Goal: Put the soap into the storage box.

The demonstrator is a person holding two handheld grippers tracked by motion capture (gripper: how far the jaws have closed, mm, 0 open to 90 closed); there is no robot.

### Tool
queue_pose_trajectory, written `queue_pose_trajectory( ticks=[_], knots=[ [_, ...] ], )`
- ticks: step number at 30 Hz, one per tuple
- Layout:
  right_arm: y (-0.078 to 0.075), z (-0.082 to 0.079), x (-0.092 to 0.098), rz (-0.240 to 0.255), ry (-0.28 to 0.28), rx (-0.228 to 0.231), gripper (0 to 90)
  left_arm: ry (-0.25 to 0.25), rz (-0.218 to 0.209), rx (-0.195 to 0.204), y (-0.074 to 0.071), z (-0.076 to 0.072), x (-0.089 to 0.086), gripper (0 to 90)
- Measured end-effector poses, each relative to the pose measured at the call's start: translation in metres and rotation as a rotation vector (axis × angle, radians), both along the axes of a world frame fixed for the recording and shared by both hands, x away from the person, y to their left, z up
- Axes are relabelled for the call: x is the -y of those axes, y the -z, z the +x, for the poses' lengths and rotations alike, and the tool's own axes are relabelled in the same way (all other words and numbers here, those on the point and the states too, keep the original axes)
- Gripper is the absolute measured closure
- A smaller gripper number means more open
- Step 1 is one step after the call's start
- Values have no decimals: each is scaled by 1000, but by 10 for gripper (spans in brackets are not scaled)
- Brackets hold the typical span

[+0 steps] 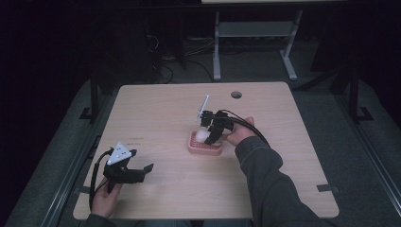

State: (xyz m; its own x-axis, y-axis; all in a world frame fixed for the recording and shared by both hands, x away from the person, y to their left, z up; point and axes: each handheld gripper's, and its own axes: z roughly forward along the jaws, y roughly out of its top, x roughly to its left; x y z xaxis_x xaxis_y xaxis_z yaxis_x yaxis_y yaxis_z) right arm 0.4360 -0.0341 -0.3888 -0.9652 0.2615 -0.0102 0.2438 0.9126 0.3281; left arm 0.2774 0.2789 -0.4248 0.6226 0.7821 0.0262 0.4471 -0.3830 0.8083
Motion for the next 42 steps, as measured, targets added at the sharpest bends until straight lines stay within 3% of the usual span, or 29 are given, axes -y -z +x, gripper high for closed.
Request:
queue_pose_trajectory(
  ticks=[21,42],
  knots=[
    [23,10,-6,-11,8,-20,486,5,1,-1,1,0,1,145],
    [31,13,-6,0,39,-35,481,15,10,-2,1,0,3,146]
  ],
)
